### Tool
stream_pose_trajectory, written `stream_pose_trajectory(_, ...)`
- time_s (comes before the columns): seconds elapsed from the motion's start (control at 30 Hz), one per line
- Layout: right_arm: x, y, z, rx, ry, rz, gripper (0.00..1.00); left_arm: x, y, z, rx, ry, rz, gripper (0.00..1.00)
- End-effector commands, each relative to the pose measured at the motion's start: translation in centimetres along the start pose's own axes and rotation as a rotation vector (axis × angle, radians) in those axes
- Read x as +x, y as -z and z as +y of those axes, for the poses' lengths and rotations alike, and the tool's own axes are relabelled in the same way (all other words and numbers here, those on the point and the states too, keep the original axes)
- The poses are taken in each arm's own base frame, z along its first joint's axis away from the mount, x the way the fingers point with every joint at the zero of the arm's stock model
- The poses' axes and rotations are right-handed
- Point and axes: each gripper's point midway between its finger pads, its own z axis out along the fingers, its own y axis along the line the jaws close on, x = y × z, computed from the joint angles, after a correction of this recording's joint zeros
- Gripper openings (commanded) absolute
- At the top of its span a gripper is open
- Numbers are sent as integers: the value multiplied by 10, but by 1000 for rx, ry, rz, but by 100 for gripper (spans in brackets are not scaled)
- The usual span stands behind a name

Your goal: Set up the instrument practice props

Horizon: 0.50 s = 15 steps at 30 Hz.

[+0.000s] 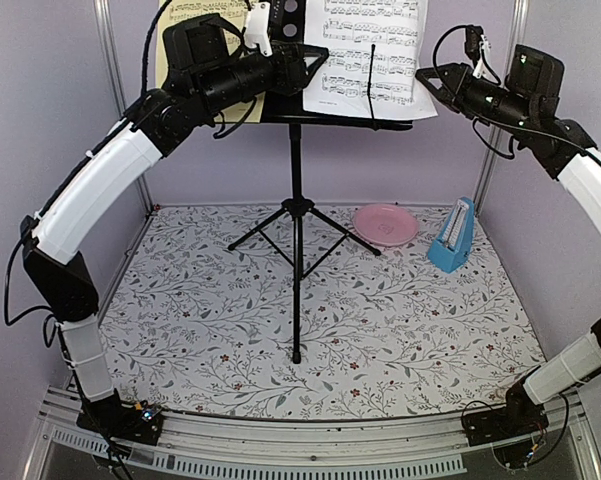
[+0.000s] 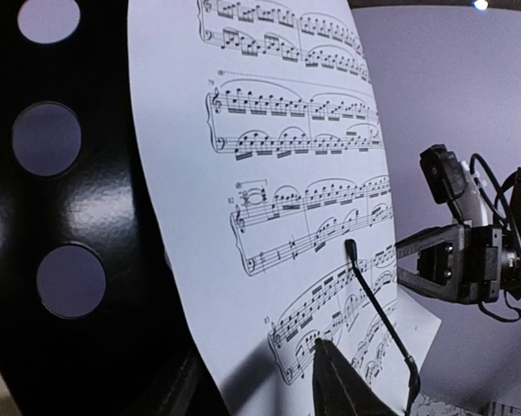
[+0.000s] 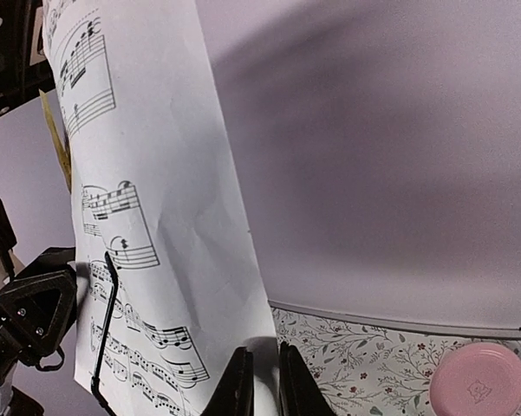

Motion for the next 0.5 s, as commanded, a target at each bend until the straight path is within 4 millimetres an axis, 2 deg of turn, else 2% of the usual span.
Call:
stream_pose_trajectory(0.0, -17, 2, 12, -44, 29, -41, 13, -19, 1, -3, 17, -6, -62, 39)
stream_pose_trajectory(0.07, -19, 2, 12, -43, 32, -45, 13, -21, 3, -1, 5, -11, -68, 33)
stream_pose_trajectory(0.27, -23, 4, 14, -49, 36, -60, 13, -25, 6, 6, -26, -22, -77, 6)
stream_pose_trajectory(0.37, -22, 3, 16, -63, 32, -56, 12, -24, 8, 10, -46, -30, -77, 0)
stream_pose_trajectory(0.47, -22, 3, 17, -70, 31, -59, 9, -27, 11, 13, -64, -38, -80, 0)
